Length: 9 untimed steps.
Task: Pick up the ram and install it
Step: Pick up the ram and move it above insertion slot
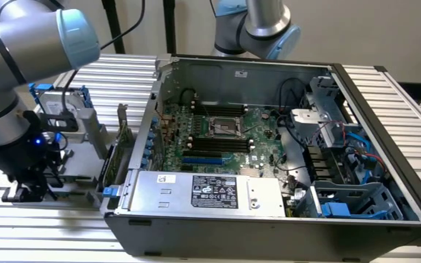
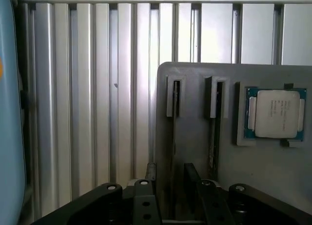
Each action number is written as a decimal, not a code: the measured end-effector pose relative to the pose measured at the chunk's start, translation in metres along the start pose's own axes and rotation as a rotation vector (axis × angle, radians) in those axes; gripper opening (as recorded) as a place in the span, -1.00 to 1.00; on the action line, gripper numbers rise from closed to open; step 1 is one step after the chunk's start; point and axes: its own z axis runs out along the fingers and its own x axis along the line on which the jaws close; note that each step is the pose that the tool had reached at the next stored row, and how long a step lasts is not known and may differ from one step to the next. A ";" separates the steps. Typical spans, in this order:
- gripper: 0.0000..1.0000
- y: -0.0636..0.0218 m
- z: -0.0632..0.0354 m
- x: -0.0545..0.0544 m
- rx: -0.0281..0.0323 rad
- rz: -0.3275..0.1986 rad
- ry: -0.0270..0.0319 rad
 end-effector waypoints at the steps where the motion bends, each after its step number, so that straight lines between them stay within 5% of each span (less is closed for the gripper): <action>1: -0.27 0.0000 0.0006 -0.001 0.0000 0.002 -0.0001; 9: -0.27 -0.0001 0.0073 -0.003 0.0000 0.012 -0.0002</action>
